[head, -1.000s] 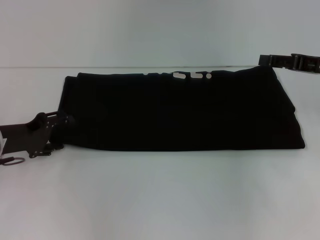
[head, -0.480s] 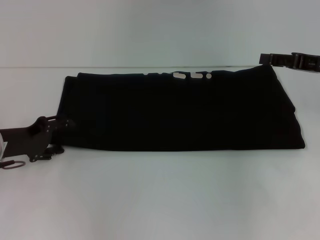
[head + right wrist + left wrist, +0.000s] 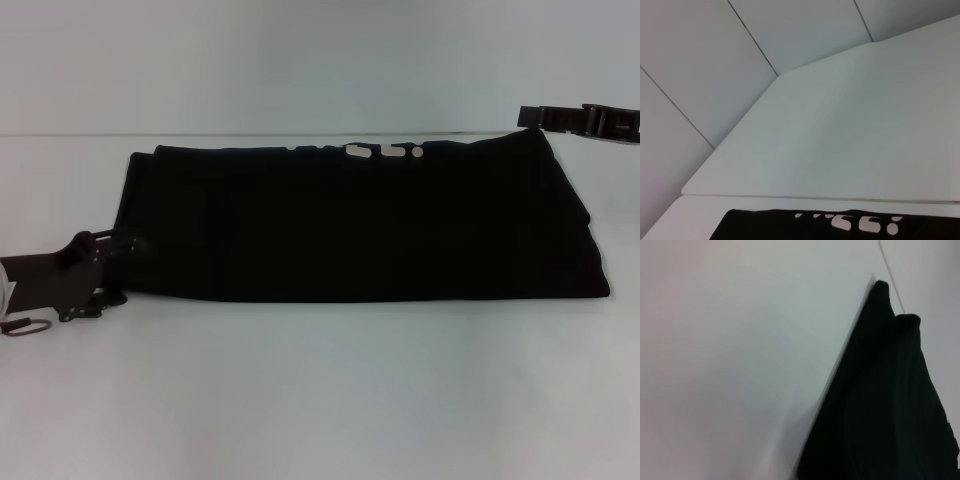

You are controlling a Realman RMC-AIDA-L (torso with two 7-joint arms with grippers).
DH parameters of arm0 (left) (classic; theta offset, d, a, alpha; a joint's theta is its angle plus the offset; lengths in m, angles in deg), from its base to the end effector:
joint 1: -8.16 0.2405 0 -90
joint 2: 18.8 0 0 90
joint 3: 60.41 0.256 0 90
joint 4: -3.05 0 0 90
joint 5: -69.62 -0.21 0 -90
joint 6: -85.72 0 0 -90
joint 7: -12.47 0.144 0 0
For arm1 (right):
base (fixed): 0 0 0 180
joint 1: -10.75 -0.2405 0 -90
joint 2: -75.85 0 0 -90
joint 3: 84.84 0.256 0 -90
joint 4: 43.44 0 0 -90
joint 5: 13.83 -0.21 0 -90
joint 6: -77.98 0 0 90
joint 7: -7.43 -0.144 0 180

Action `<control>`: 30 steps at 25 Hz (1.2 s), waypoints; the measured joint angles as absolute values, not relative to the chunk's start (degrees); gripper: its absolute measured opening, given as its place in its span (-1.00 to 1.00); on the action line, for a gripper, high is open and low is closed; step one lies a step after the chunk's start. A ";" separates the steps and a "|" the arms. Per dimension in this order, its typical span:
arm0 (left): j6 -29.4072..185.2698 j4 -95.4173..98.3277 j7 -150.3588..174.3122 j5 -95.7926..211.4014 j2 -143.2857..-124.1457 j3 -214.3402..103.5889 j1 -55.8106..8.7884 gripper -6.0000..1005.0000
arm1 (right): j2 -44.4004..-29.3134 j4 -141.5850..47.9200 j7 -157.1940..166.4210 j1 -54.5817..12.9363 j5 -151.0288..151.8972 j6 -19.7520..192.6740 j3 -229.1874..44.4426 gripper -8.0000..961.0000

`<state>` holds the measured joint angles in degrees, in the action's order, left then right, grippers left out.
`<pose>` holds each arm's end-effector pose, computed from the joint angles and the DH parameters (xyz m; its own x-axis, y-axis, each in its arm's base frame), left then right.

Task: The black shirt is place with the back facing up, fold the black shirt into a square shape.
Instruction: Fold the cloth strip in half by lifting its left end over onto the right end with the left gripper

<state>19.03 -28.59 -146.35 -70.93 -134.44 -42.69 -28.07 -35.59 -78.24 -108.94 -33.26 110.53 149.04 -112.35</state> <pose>-0.3423 0.3701 0.0307 -0.4395 0.7094 0.5510 0.8959 0.3903 0.2122 0.2516 0.4353 0.0743 0.4481 -0.6308 -0.6334 -0.8774 -0.4462 -0.1764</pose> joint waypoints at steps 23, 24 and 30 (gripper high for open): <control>22.66 -28.51 -145.65 -70.92 -134.00 -41.78 -29.44 0.68 | -35.58 -78.24 -109.12 -33.37 110.53 148.99 -112.36 0.30; 22.73 -28.51 -145.64 -70.92 -134.00 -41.54 -29.51 0.68 | -35.59 -78.24 -109.12 -33.37 110.50 148.99 -112.36 0.30; 23.57 -28.44 -144.92 -70.73 -133.95 -41.32 -30.19 0.68 | -35.58 -78.24 -109.12 -33.19 109.84 149.02 -112.36 0.30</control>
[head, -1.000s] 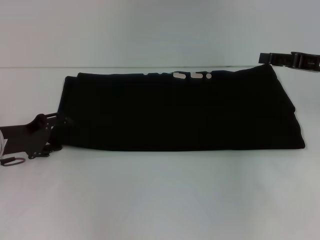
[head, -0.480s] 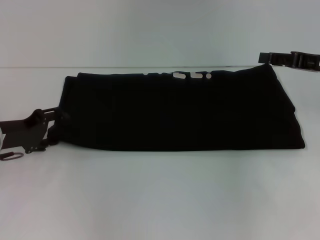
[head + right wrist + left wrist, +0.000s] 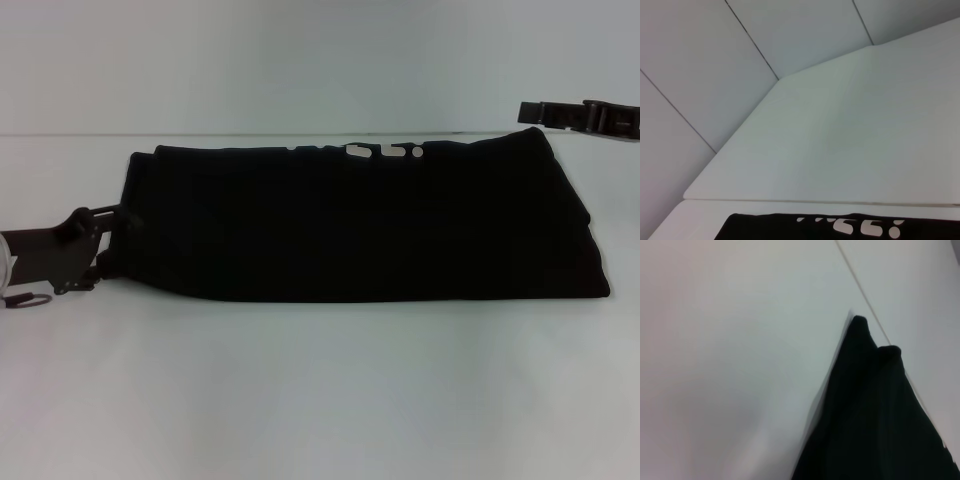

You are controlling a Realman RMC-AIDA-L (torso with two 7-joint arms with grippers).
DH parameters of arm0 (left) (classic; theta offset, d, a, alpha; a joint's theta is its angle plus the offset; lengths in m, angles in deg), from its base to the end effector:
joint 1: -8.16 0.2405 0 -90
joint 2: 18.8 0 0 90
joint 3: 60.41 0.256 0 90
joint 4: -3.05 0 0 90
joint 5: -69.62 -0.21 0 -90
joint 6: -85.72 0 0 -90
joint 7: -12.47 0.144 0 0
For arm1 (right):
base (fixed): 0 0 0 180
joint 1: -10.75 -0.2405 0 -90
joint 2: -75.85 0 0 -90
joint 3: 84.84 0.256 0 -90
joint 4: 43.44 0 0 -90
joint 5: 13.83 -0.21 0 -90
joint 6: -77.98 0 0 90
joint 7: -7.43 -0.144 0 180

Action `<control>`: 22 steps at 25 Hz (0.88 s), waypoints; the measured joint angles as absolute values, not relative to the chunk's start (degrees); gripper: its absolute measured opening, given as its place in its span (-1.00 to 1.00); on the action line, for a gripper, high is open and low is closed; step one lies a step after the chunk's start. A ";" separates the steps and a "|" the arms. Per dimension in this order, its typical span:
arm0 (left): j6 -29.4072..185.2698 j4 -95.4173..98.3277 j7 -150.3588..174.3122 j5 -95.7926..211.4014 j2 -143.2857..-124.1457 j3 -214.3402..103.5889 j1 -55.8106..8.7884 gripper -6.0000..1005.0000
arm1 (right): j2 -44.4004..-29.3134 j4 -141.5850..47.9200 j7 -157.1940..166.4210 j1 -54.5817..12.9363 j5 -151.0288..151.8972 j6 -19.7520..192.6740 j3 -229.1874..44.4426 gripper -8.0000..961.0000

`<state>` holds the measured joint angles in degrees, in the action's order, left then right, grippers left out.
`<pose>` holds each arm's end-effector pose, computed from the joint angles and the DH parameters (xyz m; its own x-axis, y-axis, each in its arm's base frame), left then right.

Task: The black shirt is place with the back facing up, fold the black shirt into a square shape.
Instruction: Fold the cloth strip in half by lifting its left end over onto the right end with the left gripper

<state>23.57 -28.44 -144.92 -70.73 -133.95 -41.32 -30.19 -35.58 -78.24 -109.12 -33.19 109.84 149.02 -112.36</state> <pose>-0.3363 0.3895 0.0378 -0.3684 0.6997 0.6121 0.9237 0.3501 0.1558 0.2509 0.4356 0.0752 0.4395 -0.6279 -0.6423 -0.8802 -0.4438 -0.1685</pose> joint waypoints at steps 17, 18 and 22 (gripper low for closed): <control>22.11 -28.20 -140.33 -69.50 -133.48 -41.89 -30.89 0.67 | -35.50 -78.26 -109.09 -32.89 109.82 149.14 -112.36 0.30; 21.83 -28.20 -140.00 -69.45 -133.46 -41.90 -30.77 0.67 | -35.50 -78.26 -109.07 -32.86 109.82 149.07 -112.35 0.30; 21.31 -28.19 -139.30 -69.72 -133.58 -41.75 -30.34 0.67 | -35.50 -78.24 -109.04 -32.81 109.82 149.06 -112.36 0.30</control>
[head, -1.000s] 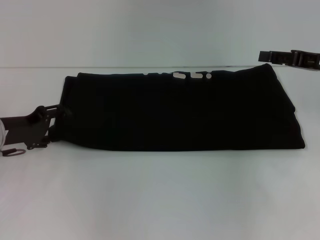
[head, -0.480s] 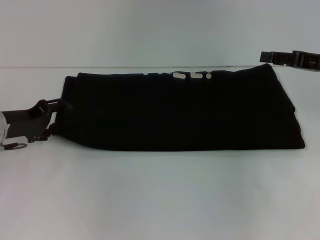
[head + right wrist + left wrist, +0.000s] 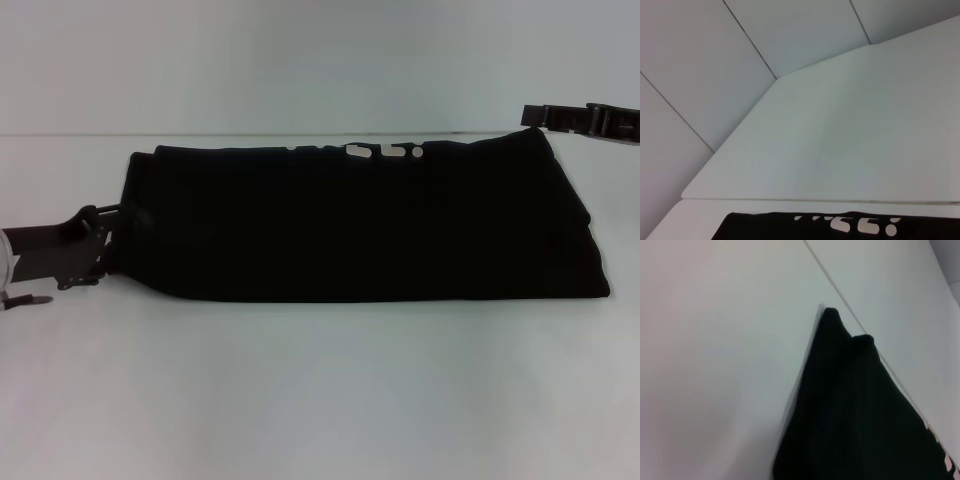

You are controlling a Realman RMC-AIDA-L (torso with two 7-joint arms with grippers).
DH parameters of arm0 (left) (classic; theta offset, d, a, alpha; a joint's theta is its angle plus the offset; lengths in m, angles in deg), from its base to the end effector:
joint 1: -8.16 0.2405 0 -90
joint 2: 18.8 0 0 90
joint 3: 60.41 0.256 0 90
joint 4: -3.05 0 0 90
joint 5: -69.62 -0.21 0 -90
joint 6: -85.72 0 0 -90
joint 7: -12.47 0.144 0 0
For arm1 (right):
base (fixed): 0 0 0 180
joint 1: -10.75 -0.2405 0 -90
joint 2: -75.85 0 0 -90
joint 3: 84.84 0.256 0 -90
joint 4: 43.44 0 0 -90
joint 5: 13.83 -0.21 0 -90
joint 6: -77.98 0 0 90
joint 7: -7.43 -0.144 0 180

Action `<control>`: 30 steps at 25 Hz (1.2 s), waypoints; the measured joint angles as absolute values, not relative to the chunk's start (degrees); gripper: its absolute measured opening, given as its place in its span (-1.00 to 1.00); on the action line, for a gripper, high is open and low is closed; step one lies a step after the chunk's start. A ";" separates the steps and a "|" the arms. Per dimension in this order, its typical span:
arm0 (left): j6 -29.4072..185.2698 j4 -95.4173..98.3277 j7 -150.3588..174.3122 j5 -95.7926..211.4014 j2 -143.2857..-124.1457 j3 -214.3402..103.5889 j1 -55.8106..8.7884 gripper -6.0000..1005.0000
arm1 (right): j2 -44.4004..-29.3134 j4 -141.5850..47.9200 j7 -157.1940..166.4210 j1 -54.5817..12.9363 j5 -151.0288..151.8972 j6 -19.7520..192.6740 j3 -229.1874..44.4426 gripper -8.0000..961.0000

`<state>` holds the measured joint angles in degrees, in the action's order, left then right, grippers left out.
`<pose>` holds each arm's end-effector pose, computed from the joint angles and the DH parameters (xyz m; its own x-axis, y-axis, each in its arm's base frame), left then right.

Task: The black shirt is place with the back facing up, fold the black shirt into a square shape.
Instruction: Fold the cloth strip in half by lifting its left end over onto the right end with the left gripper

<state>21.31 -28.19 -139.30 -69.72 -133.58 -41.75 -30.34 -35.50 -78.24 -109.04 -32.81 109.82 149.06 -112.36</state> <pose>-0.3311 0.3891 0.0386 -0.2887 0.7410 0.6063 0.9551 0.2666 0.1291 0.2539 0.4341 0.0759 0.4372 -0.6296 -0.6422 -0.8822 -0.4391 -0.1701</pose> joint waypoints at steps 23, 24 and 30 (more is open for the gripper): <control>24.38 -27.22 -137.37 -69.76 -134.05 -41.52 -29.97 0.67 | -35.50 -78.49 -109.02 -33.18 109.83 148.99 -112.36 0.30; 24.69 -27.16 -137.20 -69.76 -134.05 -41.52 -30.07 0.67 | -35.50 -78.50 -109.02 -33.16 109.83 148.99 -112.36 0.30; 25.41 -26.42 -135.98 -69.73 -133.98 -41.45 -30.63 0.67 | -35.50 -78.64 -109.03 -33.15 109.83 148.91 -112.36 0.30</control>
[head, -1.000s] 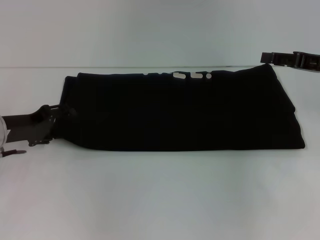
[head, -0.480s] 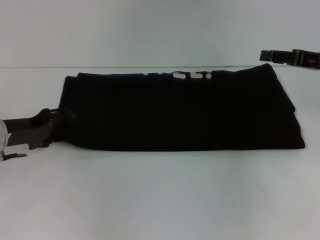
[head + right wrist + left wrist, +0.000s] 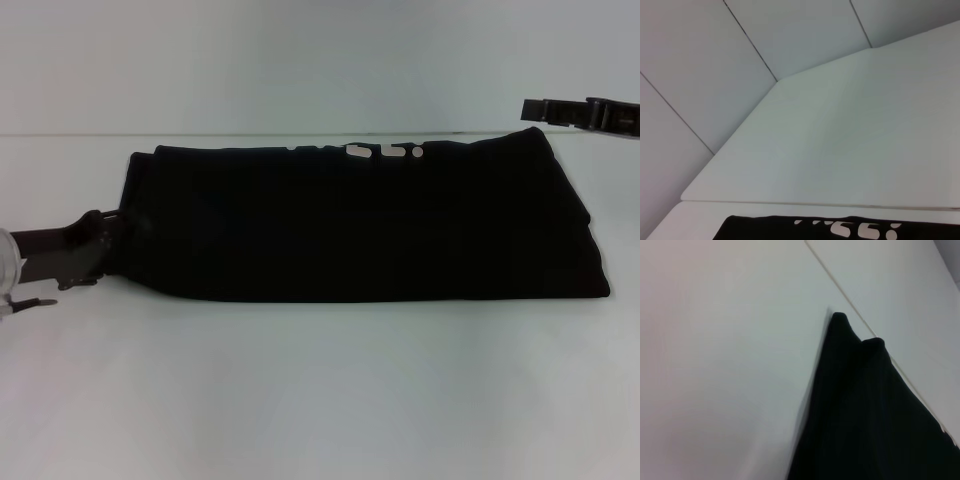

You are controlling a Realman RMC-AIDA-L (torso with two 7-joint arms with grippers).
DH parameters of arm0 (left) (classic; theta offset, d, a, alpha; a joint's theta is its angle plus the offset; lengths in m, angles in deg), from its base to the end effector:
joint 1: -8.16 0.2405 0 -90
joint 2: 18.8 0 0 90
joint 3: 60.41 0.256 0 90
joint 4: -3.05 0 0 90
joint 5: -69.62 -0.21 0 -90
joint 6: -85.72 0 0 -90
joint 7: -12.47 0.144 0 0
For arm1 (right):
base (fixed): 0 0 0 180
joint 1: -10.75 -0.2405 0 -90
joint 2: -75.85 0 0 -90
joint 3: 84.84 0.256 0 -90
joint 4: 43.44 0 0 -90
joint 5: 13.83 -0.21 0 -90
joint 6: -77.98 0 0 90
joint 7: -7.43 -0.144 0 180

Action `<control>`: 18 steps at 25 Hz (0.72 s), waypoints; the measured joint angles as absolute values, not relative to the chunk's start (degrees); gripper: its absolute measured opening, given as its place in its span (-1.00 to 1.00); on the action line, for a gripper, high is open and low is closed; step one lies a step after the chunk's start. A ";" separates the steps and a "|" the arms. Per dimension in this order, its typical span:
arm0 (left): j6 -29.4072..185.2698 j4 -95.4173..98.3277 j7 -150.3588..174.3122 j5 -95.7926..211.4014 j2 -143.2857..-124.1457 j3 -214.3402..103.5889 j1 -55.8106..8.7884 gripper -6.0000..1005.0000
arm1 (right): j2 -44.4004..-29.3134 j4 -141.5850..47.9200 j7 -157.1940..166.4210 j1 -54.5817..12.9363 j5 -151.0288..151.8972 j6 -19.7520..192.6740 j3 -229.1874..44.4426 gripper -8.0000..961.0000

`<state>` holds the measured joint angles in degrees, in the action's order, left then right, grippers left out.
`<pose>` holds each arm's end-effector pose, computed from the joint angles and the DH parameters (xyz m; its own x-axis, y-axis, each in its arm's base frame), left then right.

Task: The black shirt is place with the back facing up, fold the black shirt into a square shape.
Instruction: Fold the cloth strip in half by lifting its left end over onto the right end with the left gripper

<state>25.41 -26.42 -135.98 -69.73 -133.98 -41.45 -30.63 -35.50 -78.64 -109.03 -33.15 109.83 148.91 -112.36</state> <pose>-0.3354 0.3917 0.0313 -0.2432 0.7353 0.6326 0.9648 0.2508 0.0794 0.2510 0.4364 0.0777 0.4451 -0.6216 -0.6445 -0.8779 -0.4446 -0.1775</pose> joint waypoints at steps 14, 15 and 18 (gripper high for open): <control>25.72 -27.17 -132.21 -70.54 -133.61 -36.78 -31.88 0.66 | -35.50 -78.77 -109.03 -33.19 109.83 148.90 -112.36 0.30; 25.74 -27.28 -132.14 -71.06 -133.62 -36.56 -32.00 0.66 | -35.50 -78.77 -109.03 -33.19 109.83 148.90 -112.36 0.30; 25.78 -27.45 -132.10 -72.26 -133.63 -36.34 -32.30 0.66 | -35.50 -78.77 -109.03 -33.25 109.83 148.90 -112.36 0.30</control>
